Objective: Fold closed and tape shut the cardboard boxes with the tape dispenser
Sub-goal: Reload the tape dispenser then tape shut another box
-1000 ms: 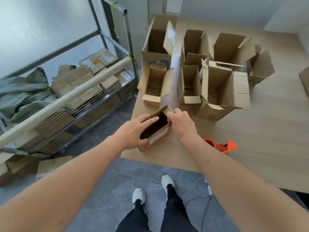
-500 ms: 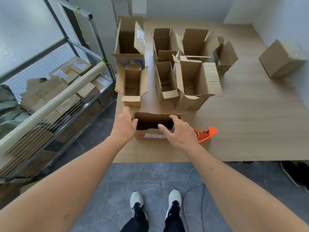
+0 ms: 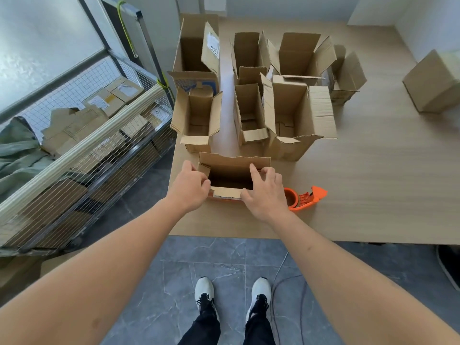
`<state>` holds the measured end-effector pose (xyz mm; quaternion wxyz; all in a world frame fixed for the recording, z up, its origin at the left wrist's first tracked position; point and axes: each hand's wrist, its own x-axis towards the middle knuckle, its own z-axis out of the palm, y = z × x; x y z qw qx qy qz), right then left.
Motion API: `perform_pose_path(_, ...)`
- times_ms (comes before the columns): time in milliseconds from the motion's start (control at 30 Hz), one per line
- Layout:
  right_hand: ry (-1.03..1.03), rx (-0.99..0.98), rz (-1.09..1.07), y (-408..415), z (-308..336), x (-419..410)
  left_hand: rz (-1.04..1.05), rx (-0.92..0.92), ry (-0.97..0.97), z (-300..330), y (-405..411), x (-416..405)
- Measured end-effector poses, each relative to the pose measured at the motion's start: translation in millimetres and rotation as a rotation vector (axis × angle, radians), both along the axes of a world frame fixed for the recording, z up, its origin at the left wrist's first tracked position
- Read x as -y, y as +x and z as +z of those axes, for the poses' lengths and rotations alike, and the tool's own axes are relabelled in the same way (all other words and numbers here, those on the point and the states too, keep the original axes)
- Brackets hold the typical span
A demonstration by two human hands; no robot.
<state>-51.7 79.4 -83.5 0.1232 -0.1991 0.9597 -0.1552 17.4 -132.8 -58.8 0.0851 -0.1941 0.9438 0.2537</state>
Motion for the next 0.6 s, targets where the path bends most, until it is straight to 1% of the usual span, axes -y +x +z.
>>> perform_pose_path(133, -0.141, 0.073, -0.019, 3.9, 3.4, -4.0, -0.123, 0.066, -0.112, 4.1, 2.4, -5.6)
perform_pose_path(233, -0.152, 0.021, 0.035, 5.8, 8.5, -8.4, -0.159, 0.073, -0.148, 5.0, 5.4, -5.6)
perform_pose_path(300, -0.178, -0.021, 0.005, 4.5, 10.9, -9.6, -0.177, 0.071, -0.166, 4.4, 7.3, -5.3)
perform_pose_path(467, -0.143, -0.047, -0.157, -1.6, 21.5, -3.8, -0.17, 0.047, -0.175, 5.5, 8.9, -5.5)
perform_pose_path(600, -0.149, -0.084, -0.205, 0.6, 21.5, -0.4, -0.097, -0.063, -0.159, 9.6, 8.9, -6.3)
